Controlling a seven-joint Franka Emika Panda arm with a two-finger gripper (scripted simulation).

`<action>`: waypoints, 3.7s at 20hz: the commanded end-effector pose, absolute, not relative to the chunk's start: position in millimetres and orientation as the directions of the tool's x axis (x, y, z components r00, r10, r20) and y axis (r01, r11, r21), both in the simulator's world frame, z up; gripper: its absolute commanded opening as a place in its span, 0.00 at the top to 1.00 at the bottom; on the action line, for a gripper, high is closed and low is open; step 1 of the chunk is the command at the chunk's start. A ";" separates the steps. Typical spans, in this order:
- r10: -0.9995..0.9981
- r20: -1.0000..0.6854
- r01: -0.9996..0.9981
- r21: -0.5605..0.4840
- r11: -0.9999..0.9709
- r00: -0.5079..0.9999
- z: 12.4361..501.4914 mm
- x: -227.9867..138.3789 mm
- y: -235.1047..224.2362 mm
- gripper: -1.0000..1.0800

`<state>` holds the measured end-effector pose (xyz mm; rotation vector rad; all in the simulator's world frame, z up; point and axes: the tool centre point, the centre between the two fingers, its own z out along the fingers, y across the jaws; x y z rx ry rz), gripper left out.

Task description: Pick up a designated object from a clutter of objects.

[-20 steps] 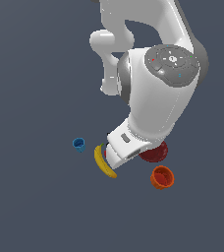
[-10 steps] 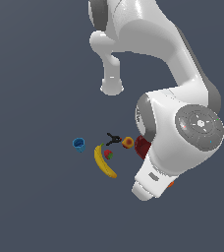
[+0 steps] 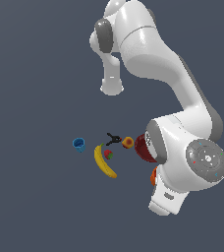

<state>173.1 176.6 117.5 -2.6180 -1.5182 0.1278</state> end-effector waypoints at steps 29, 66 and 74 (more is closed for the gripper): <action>0.903 -0.001 0.892 -0.153 -0.425 0.430 65.5 172.0 192.0 1.00; 0.540 0.050 0.541 0.000 -0.841 0.840 331.1 142.2 157.8 1.00; 0.388 0.081 0.386 0.042 -0.922 0.918 414.2 123.0 156.5 1.00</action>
